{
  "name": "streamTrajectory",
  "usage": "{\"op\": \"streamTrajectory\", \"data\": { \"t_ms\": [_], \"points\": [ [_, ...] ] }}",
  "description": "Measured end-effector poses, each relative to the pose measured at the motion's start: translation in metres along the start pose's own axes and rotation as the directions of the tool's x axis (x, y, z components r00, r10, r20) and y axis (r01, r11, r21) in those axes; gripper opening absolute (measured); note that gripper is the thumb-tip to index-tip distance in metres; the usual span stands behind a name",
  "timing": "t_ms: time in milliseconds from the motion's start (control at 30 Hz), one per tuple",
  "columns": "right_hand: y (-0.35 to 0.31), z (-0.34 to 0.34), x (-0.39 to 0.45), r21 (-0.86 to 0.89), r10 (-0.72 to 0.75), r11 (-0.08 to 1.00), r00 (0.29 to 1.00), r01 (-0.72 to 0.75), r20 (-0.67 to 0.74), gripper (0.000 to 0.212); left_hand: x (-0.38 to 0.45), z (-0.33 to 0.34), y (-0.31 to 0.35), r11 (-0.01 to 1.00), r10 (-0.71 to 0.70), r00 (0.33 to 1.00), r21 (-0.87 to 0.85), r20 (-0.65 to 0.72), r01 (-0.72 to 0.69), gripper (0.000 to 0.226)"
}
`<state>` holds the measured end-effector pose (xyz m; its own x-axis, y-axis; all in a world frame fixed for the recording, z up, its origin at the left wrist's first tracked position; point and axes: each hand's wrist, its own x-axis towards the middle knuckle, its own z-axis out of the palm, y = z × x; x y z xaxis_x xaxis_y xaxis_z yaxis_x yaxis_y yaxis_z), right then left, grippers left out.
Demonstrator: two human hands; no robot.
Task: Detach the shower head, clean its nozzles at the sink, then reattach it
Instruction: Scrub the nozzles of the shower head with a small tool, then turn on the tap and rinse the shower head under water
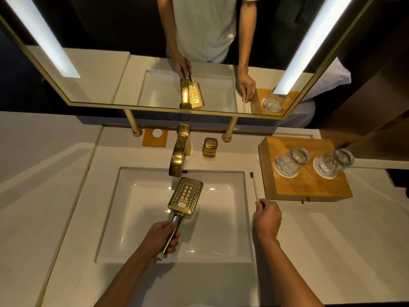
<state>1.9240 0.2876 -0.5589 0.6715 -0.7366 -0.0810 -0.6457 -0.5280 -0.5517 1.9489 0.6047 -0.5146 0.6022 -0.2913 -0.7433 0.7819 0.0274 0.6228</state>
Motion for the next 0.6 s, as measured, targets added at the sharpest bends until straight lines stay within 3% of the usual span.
{"op": "streamTrajectory", "data": {
  "t_ms": [100,400,600],
  "points": [
    [0.000,0.004,0.004,0.061,0.051,0.997,0.999,-0.052,0.008,0.016,0.002,0.002,0.000,1.000,-0.004,1.000,-0.005,0.001,0.004,0.022],
    [0.003,-0.004,0.014,0.027,0.153,0.988,0.988,-0.153,0.013,0.013,0.002,0.009,0.006,1.000,0.009,1.000,-0.004,0.010,-0.009,0.022],
    [0.001,-0.010,0.007,-0.146,0.114,0.982,0.992,-0.121,-0.056,0.020,0.000,0.008,0.008,1.000,0.016,1.000,-0.021,0.012,-0.016,0.023]
  ]
}}
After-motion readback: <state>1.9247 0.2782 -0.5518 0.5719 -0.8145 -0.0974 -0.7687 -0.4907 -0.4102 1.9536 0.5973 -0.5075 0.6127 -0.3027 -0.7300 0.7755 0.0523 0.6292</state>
